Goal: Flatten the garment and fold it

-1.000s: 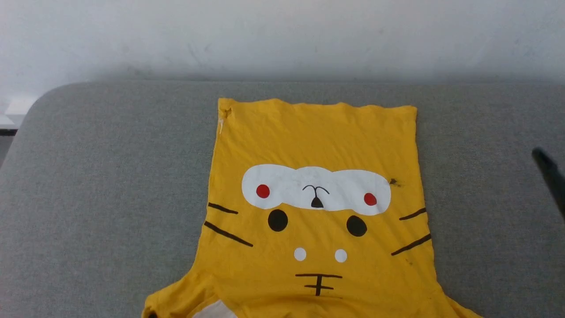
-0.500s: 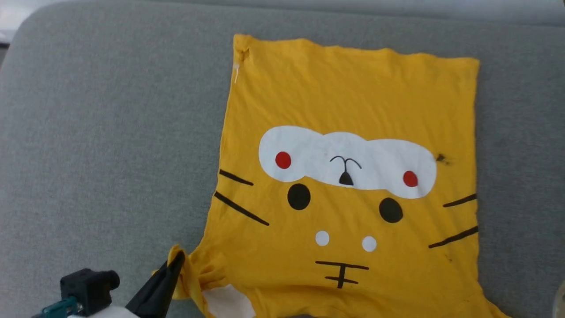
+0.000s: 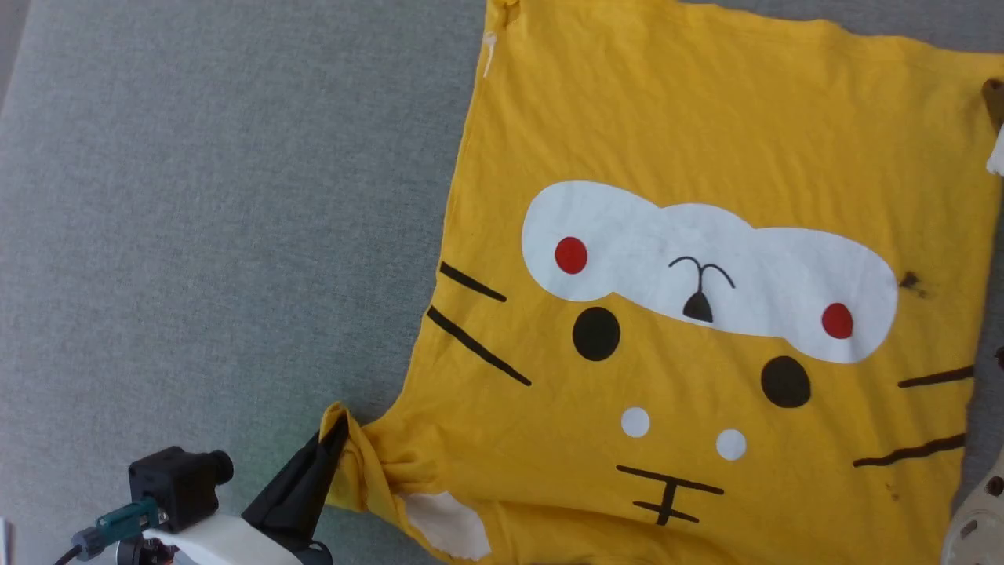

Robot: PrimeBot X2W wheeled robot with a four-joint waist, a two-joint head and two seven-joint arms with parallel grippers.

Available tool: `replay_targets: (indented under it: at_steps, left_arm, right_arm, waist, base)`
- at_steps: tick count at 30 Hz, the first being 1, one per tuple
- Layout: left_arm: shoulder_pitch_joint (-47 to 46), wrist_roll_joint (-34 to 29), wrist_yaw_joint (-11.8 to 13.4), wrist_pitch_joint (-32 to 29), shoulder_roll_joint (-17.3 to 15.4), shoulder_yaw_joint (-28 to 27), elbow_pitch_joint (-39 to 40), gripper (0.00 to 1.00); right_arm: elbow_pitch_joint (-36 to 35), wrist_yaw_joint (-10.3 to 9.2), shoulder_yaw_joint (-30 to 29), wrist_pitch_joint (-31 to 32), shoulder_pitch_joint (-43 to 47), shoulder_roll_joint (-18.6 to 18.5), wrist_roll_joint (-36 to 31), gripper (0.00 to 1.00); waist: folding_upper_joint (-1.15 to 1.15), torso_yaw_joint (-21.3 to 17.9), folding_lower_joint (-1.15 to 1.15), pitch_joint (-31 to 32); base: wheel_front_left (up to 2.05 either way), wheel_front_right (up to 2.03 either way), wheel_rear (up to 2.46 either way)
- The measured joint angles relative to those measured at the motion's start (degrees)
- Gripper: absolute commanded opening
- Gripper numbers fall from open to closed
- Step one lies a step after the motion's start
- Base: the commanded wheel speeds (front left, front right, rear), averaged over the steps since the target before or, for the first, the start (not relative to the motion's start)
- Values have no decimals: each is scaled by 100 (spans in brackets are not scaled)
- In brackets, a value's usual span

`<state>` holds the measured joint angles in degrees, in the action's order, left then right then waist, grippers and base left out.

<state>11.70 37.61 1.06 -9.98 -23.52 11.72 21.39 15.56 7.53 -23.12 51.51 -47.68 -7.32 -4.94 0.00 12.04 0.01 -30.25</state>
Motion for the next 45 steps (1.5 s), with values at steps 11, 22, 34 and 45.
replay_targets:
  at_steps: [11, 22, 34, 45]
  left_arm:
    - [-134, -24, -52, 154, 3, -10, -158, 0]
    - [137, -169, 122, 338, -121, -261, -55, 0]
    - [474, -189, 208, 347, -125, -198, 86, 0]
    - [573, -130, 194, 343, -127, -121, -3, 0]
  right_arm:
    - [-100, 0, -54, -299, -1, 76, -108, 0]
    - [-735, 1, -207, -722, 989, -111, 925, 0]
    - [-2136, 1, -2369, -633, 4670, 413, 1872, 0]
    - [-994, 0, -2262, -1898, 5870, 460, 2663, 100]
  waist:
    - [0, 170, -1, -227]
    - [0, -102, -1, 461]
    - [0, -1064, -2, 1289]
    - [0, -1733, -1, 1650]
  base:
    - [0, 0, 0]
    - [0, 0, 0]
    - [0, 0, 0]
    - [0, 0, 0]
